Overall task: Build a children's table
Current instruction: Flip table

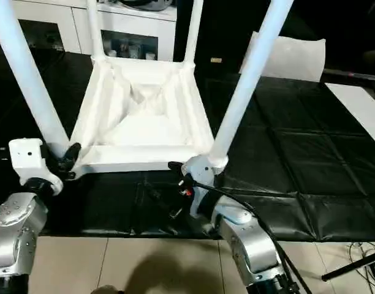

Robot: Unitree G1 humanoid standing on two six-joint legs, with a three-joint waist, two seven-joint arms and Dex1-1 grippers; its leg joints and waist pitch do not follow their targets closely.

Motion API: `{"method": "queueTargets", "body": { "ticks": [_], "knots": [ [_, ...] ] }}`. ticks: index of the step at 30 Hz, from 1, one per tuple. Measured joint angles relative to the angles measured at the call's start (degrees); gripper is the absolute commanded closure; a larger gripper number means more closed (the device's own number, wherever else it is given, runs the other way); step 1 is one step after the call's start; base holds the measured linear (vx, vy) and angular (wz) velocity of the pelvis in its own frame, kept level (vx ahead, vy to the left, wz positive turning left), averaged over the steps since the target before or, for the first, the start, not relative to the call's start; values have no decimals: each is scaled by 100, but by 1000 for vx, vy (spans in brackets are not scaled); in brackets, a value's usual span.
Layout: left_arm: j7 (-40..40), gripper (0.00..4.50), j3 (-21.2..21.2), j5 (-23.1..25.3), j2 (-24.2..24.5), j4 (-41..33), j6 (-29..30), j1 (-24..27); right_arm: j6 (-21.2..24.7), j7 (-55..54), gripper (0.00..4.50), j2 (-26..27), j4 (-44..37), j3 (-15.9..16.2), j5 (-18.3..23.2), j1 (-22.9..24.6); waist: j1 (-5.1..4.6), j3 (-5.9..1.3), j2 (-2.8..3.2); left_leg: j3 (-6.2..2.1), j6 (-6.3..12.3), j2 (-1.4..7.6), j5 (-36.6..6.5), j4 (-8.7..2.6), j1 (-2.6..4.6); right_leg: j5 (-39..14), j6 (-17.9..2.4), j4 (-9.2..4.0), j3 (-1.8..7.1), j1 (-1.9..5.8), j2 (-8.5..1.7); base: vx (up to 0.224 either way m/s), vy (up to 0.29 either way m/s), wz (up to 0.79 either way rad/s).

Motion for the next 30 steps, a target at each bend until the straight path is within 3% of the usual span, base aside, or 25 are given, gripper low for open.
{"method": "queueTargets", "body": {
  "ticks": [5, 8, 17, 30],
  "knots": [
    [216, 239, 257, -908, -558, -301, 711, -141, 538, -459, 0, 283, 71, -431, 306, -115, 0, 1, -5, 4, 11, 3, 12, -8, 1, 2, -4, 4, -1, -6, 2, 0, 0, 0],
    [211, 239, 334, -1218, -664, -346, 913, -163, 720, -769, 0, 445, 240, -692, 430, -193, 7, 1, -26, 4, 9, 3, 15, -8, 0, 2, -4, 4, -3, -5, 2, 0, 0, 0],
    [316, 239, 222, -1171, -626, -667, 1420, -176, 742, -1119, 0, 1171, 698, -1400, 1234, -658, 9, 7, -31, 7, 5, 2, 21, -16, -24, 8, 3, 0, -2, -29, 2, 0, 0, 0],
    [315, 241, 57, -1176, -623, -923, 1741, -74, 219, -1440, 0, 1647, 2380, -2106, 1517, -1790, 16, 7, -31, 11, -1, 2, 40, -20, -38, 25, 7, 2, -1, -45, 0, 0, 0, 0]
  ]
}}
